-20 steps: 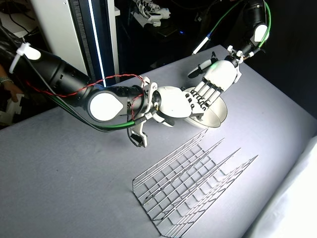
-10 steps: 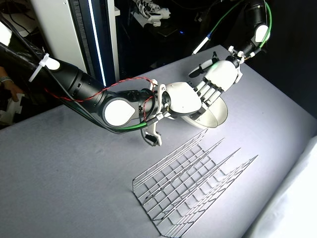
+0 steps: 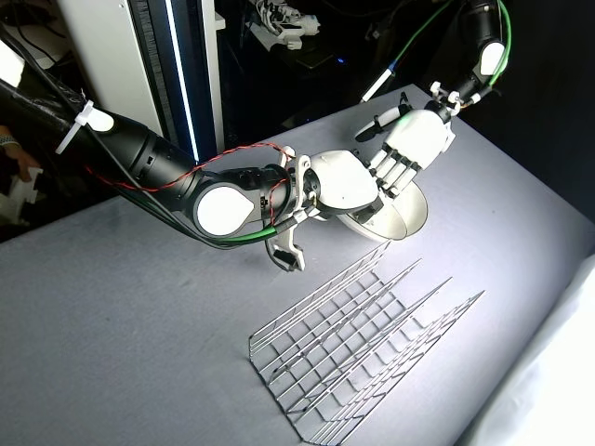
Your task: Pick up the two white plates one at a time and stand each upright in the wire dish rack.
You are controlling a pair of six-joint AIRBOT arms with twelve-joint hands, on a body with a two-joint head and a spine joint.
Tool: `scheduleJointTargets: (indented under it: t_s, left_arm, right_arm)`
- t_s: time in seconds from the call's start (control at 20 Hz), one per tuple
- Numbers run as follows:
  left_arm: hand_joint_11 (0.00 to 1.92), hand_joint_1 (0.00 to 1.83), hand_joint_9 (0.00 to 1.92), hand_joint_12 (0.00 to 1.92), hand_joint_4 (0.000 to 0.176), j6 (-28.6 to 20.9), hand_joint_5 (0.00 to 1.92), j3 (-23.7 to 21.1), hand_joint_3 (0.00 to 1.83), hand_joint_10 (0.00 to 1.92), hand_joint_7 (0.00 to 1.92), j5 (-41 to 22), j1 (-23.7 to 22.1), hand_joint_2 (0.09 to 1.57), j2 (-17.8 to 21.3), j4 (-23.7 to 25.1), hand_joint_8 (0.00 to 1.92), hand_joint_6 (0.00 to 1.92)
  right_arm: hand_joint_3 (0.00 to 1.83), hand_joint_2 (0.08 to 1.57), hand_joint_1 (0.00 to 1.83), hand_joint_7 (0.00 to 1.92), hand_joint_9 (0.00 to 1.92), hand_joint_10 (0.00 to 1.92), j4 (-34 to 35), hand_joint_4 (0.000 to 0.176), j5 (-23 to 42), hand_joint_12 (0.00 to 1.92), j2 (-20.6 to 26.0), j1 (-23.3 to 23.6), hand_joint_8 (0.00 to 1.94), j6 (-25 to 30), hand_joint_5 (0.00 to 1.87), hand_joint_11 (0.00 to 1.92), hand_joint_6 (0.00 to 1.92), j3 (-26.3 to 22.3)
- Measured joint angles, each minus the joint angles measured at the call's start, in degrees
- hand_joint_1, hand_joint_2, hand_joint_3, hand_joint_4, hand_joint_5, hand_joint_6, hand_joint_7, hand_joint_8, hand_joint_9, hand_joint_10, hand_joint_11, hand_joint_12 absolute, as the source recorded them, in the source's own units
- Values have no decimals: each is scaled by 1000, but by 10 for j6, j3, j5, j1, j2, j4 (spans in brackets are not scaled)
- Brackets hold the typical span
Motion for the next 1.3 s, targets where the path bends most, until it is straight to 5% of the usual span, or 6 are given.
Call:
scheduleJointTargets:
  t_s: [0.35,0.7,1.05,1.3]
  left_arm:
    - [9,0,0,4,0,-25,10,-59,0,0,0,-1,-42,1104,100,-11,0,4]
    - [6,0,0,3,0,-71,15,-64,0,0,0,-8,-63,1104,179,-9,0,6]
    - [9,0,0,4,0,-82,19,-62,5,0,0,-49,-67,1116,207,-17,0,8]
    - [0,0,0,0,0,-82,0,-41,0,0,0,-55,-66,1101,200,-29,0,0]
  right_arm:
    - [0,1122,1377,996,975,1170,-7,0,17,1226,18,13,955,3,814,942,1079,-11]
    - [1,1116,1379,1013,988,1137,16,0,0,1214,72,42,916,7,816,957,1103,-70]
    - [0,1109,1380,1016,1004,1100,49,0,-12,1180,121,82,896,12,849,971,1085,-123]
    - [1,1110,1380,1014,997,1117,135,0,-39,1168,147,111,896,19,838,972,1093,-159]
